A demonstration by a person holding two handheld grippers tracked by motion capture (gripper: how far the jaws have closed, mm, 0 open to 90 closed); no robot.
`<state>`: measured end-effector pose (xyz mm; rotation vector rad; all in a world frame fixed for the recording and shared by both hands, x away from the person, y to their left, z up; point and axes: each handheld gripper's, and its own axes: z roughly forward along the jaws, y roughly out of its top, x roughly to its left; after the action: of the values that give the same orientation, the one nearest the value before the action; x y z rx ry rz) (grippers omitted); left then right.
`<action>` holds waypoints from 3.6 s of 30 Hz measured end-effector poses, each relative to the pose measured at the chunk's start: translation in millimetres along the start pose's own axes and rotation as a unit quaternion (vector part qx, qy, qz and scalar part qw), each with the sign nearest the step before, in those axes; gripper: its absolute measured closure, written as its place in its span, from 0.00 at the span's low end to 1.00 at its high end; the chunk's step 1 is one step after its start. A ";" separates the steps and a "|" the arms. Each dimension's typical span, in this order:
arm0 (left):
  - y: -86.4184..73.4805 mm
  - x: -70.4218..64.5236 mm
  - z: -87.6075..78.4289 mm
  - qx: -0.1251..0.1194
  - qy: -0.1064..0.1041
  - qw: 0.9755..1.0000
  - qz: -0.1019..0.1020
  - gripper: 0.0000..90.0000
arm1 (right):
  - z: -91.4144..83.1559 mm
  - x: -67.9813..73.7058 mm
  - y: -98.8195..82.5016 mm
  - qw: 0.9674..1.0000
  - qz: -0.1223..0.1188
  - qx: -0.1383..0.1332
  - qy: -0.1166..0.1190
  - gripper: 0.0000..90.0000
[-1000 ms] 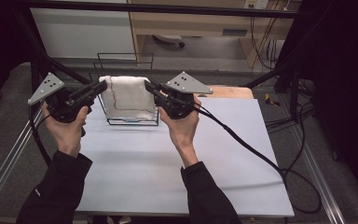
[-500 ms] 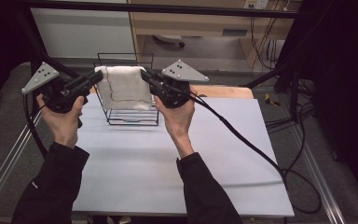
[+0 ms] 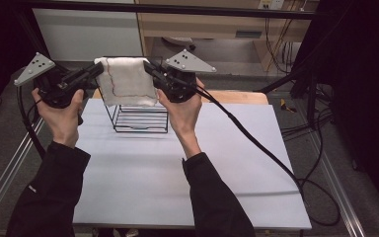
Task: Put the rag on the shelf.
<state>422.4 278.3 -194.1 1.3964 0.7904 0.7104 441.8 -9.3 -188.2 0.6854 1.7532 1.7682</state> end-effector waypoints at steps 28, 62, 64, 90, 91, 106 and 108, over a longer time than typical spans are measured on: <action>30.8 21.7 20.1 -0.013 0.010 1.000 -0.009 0.92 | 32.2 -11.5 36.6 1.000 -0.015 -0.009 -0.014 0.93; 37.6 56.1 67.0 0.003 0.027 1.000 -0.009 0.92 | 75.3 -46.9 35.4 1.000 0.007 0.008 -0.024 0.93; 35.1 58.7 68.6 0.006 0.029 0.999 -0.013 0.92 | 77.7 -47.1 33.3 1.000 0.008 0.008 -0.024 0.93; 2.6 75.3 81.5 0.043 0.031 0.998 -0.017 0.92 | 97.1 -56.7 5.0 0.998 0.001 0.054 -0.031 0.93; 1.3 75.6 81.6 0.044 0.031 0.998 -0.017 0.92 | 97.9 -55.7 3.5 0.998 -0.001 0.058 -0.031 0.93; -21.5 78.3 79.6 0.064 0.032 0.997 -0.016 0.92 | 99.4 -53.6 -18.7 0.996 0.002 0.080 -0.027 0.93; -23.3 76.7 78.9 0.065 0.029 0.997 -0.014 0.92 | 97.8 -53.9 -20.5 0.996 0.006 0.081 -0.027 0.93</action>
<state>530.3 295.3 -221.3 1.4845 0.9132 0.6895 549.1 23.3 -205.6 0.8040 1.8725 1.6117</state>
